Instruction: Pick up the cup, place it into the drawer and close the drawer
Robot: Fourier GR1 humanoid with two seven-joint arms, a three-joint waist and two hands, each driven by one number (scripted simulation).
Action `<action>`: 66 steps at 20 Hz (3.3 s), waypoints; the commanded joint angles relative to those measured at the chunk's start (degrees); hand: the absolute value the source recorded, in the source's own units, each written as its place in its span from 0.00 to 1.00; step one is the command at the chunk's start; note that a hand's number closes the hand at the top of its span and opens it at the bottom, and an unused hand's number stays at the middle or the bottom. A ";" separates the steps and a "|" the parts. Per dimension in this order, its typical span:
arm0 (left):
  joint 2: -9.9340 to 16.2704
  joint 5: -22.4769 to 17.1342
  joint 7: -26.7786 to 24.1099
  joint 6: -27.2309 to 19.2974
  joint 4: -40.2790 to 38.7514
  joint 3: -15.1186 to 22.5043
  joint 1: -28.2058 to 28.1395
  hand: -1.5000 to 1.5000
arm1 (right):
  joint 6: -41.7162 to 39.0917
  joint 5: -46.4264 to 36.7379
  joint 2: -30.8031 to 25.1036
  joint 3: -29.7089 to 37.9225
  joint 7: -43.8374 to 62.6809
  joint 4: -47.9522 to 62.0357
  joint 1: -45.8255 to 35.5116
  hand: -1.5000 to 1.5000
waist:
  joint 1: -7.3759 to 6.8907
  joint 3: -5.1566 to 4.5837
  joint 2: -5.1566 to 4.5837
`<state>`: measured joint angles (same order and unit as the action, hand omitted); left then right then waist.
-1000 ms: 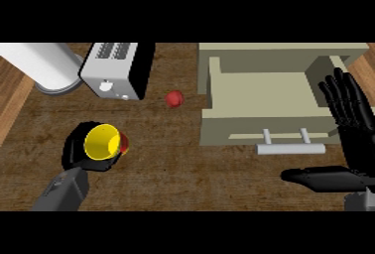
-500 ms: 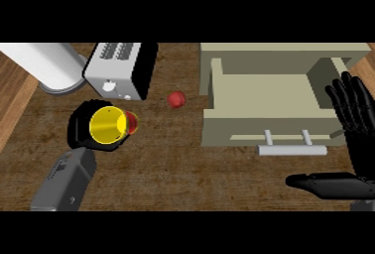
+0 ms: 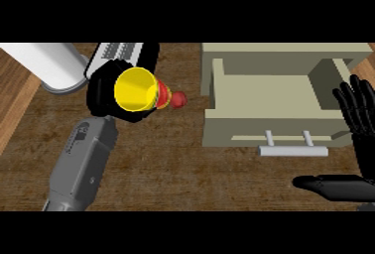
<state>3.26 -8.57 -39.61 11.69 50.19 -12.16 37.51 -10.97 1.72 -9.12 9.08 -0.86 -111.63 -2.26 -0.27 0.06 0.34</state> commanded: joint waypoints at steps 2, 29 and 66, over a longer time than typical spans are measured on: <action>-2.50 0.94 10.31 -5.02 8.20 3.83 4.44 1.00 | 0.00 -0.53 0.78 -1.35 0.66 -0.52 0.08 0.00 | 0.24 -0.03 -0.15; -3.26 -15.39 18.25 -28.05 -21.77 24.46 34.38 1.00 | -2.69 2.87 -2.27 3.42 -2.69 6.67 -4.99 0.00 | 2.86 -0.01 -0.98; -3.26 -30.79 17.55 -42.11 -20.55 45.71 37.22 0.00 | -14.82 9.80 -9.07 1.53 1.97 -3.21 -2.05 1.00 | 2.35 -0.05 -0.60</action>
<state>0.00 -38.81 -21.94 -30.48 30.11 35.40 73.30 -22.67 13.02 -13.58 9.82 0.40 -112.80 -4.55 3.18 0.03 -0.45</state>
